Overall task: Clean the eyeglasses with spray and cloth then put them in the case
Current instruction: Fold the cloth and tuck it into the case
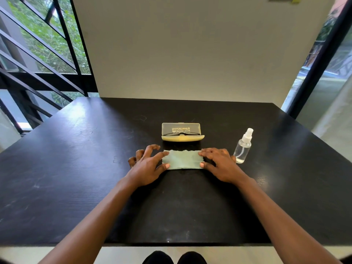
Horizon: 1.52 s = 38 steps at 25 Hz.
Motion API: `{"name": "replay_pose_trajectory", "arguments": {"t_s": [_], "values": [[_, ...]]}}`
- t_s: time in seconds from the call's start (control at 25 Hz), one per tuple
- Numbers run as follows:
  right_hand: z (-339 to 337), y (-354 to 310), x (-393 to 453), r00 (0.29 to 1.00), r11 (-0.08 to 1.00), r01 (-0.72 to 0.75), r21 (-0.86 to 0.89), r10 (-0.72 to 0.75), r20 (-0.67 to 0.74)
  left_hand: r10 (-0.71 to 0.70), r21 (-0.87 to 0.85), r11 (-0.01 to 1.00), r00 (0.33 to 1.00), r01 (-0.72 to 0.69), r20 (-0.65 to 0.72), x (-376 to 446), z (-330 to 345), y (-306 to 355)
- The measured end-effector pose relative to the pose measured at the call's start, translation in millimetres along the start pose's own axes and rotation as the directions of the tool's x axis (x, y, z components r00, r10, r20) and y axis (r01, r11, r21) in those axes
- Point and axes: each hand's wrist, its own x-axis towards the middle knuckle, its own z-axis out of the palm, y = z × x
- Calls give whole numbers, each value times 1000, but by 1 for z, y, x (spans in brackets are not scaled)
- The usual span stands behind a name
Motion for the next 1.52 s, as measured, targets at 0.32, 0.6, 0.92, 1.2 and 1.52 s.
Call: {"name": "replay_pose_trajectory", "arguments": {"t_s": [0.32,0.6,0.92,1.2,1.52], "values": [[-8,-12,-7,936,929,309,-204,-335,-108,456,279,870,879,-407,-138,-7,-11,2],[-10,-15,-3,936,933,314,-176,-335,-105,432,212,893,887,-396,-161,-5,-7,5],[-15,-19,10,994,937,98,335,-79,-70,93,-256,958,983,-132,-159,14,-10,9],[-7,-20,22,975,793,-174,583,224,-14,-234,-489,859,965,150,-115,28,-9,15],[-10,-22,27,959,811,-255,526,284,28,-277,-447,871,955,203,-106,33,-9,21]]}}
